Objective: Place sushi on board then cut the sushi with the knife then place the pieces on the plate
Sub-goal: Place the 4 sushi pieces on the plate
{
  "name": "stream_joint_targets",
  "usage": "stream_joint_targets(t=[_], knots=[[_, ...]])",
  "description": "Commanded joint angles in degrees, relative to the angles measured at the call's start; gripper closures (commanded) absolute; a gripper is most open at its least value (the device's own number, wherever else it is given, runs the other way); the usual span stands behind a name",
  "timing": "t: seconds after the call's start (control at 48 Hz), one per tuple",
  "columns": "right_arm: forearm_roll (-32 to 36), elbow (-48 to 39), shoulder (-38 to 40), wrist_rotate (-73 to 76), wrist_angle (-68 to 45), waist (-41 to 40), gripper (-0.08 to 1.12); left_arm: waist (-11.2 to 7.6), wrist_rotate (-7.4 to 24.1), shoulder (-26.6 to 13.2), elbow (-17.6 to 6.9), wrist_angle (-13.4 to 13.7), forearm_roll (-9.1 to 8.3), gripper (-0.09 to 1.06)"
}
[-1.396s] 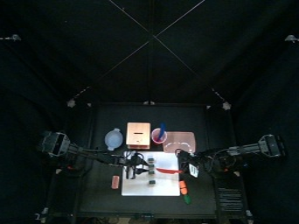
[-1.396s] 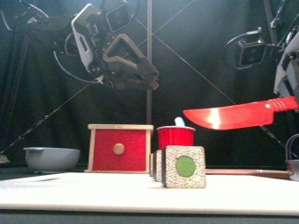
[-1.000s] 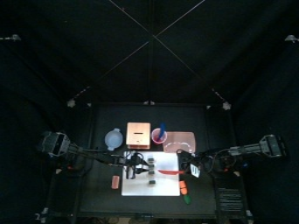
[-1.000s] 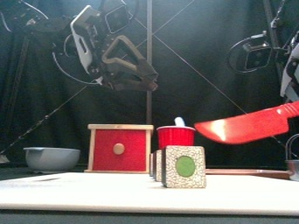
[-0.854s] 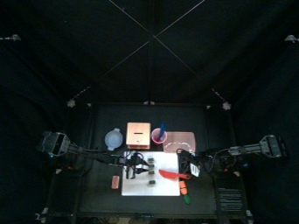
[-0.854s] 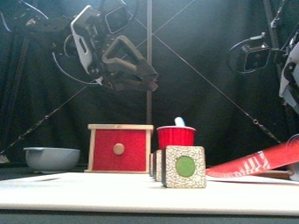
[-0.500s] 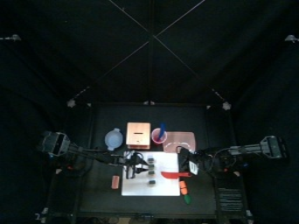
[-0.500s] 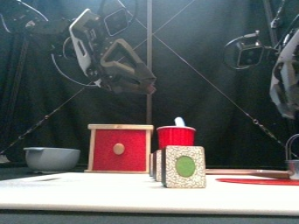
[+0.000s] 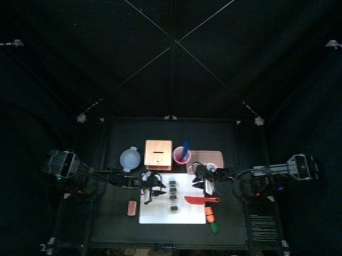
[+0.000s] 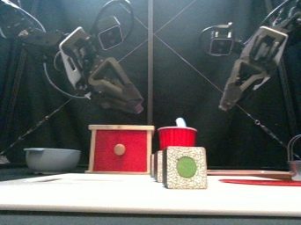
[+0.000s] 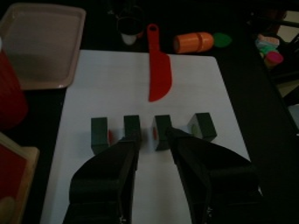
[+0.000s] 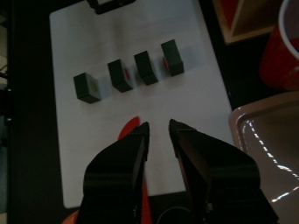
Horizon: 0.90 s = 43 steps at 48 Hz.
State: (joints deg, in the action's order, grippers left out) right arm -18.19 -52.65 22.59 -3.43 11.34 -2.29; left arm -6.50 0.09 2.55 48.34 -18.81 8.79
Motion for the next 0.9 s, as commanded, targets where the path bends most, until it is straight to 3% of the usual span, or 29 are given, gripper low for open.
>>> stream_joint_targets(t=[0.021,0.458,0.896], knots=[[2.37,5.01,-4.75,-0.09,-1.05,-0.09,0.37,0.35,0.00,1.32,0.09,-0.53,0.62,0.25],[10.81,17.49,-20.57,-0.09,0.44,-0.35,0.30,1.05,0.09,1.93,2.81,-0.53,0.70,0.25],[11.34,23.82,-27.77,-0.62,3.78,-2.11,0.30,1.32,0.18,2.29,4.57,-0.53,0.70,0.25]])
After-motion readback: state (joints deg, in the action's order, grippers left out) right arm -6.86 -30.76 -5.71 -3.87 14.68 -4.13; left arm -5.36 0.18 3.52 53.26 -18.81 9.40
